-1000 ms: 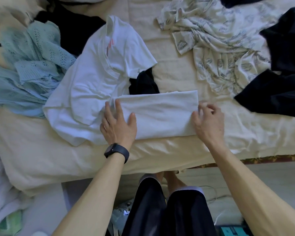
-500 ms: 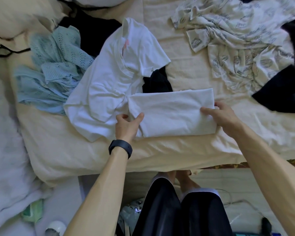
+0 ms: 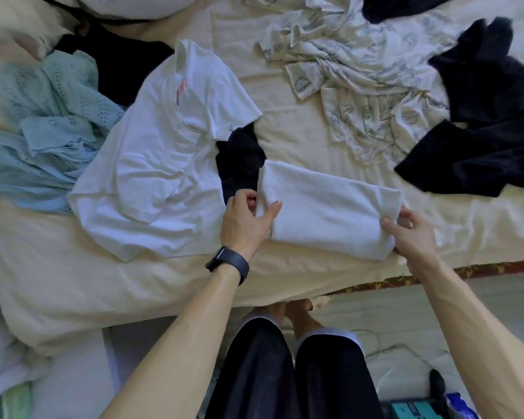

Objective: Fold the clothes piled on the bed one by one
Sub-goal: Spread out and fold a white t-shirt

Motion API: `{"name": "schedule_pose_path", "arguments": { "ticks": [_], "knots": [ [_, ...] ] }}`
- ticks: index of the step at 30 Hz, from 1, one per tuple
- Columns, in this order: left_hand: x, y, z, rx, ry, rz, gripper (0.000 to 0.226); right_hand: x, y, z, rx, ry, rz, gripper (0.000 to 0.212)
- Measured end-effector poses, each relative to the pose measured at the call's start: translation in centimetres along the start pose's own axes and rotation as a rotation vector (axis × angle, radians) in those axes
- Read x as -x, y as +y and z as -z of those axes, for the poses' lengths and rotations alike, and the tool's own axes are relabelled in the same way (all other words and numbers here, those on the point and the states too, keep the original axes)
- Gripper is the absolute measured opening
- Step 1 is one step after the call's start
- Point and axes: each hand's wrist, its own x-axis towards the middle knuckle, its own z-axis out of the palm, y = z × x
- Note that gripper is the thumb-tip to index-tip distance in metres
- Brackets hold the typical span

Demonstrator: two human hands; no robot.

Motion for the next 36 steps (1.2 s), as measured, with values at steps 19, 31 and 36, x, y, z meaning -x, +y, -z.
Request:
{"name": "schedule_pose_path", "arguments": {
  "ticks": [19,31,36],
  "knots": [
    [-5.1,2.3,-0.1,0.253,-0.302,0.273,0.027,1.2,1.7,1.7,-0.278,-0.231,-0.074,0.038],
    [0.4,6.4,1.4,0.373,-0.358,0.08,0.033,6.0,0.1,6.9,-0.241,-0.297,0.037,0.059],
    [7.3,15.0,2.1,0.386,-0.442,-0.061,0.043,13.5,-0.6,16.3,-0.345,-0.233,0.162,0.057]
  ]
}}
